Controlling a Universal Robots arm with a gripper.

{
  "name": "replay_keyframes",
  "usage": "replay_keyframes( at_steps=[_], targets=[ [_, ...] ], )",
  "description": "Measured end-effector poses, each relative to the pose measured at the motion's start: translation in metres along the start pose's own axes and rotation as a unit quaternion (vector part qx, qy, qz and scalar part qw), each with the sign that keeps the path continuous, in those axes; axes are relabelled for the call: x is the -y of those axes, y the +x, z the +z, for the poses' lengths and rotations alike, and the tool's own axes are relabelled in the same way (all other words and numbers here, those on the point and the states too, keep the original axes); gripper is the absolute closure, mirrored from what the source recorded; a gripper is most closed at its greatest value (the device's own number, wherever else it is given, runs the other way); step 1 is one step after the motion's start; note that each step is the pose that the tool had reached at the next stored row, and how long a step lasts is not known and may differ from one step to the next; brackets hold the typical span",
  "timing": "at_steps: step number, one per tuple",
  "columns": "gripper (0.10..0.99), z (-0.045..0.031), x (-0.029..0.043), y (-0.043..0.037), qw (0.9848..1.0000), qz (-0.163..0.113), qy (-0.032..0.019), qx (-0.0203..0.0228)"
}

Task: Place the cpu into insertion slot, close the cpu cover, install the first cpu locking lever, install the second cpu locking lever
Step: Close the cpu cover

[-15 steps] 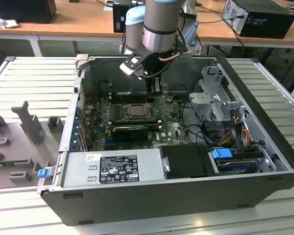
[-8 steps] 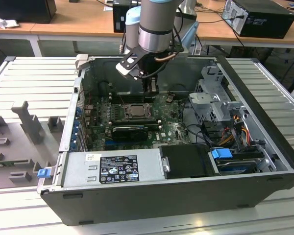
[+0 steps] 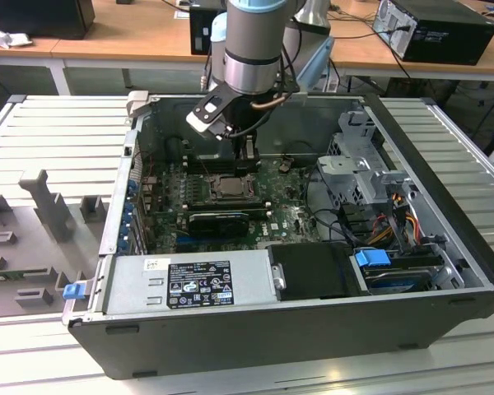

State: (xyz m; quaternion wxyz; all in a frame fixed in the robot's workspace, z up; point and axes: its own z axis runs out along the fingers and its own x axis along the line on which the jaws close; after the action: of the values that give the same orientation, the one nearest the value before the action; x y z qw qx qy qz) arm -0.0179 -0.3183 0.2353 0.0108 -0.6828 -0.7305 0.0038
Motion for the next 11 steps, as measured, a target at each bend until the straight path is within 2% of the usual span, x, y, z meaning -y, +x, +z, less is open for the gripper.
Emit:
replay_keyframes(
  at_steps=[3, 11],
  targets=[
    [0.98, 0.0032, 0.0076, 0.0006, 1.0, -0.001, 0.0001, 0.0001],
    [0.98, 0.0035, 0.0131, 0.001, 1.0, -0.001, 0.0, 0.0001]
  ],
)
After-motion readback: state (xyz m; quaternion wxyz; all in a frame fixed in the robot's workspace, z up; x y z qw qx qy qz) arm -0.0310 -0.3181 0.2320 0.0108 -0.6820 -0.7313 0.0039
